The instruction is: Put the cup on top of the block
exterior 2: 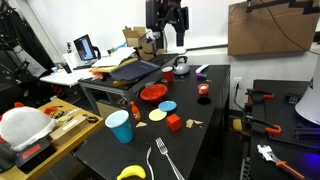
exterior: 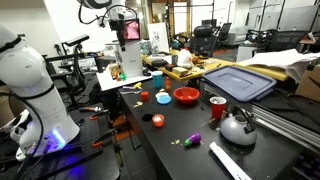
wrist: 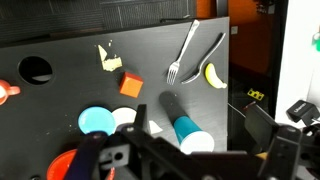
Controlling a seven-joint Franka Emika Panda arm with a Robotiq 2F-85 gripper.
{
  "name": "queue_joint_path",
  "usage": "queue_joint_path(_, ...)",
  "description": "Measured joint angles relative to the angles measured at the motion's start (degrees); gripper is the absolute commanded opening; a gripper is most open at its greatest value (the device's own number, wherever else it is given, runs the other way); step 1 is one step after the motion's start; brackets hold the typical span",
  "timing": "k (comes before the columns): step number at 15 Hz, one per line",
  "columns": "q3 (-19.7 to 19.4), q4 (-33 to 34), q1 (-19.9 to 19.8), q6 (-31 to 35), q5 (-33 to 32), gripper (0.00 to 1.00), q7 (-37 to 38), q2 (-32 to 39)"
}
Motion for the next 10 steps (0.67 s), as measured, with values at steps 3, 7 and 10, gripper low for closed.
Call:
queue_joint_path(3, 0.74, 4.15, 0.1, 0.8, -0.03, 1.0, 0.2, 6.32)
queue_joint_path(7, 2.5, 9.73, 0.77, 2.52, -0.49, 1.0, 2.29, 14.94)
queue_joint_path(10, 2.76, 13.4, 1.1, 3.69, -3.85, 1.0, 6.28, 20.25)
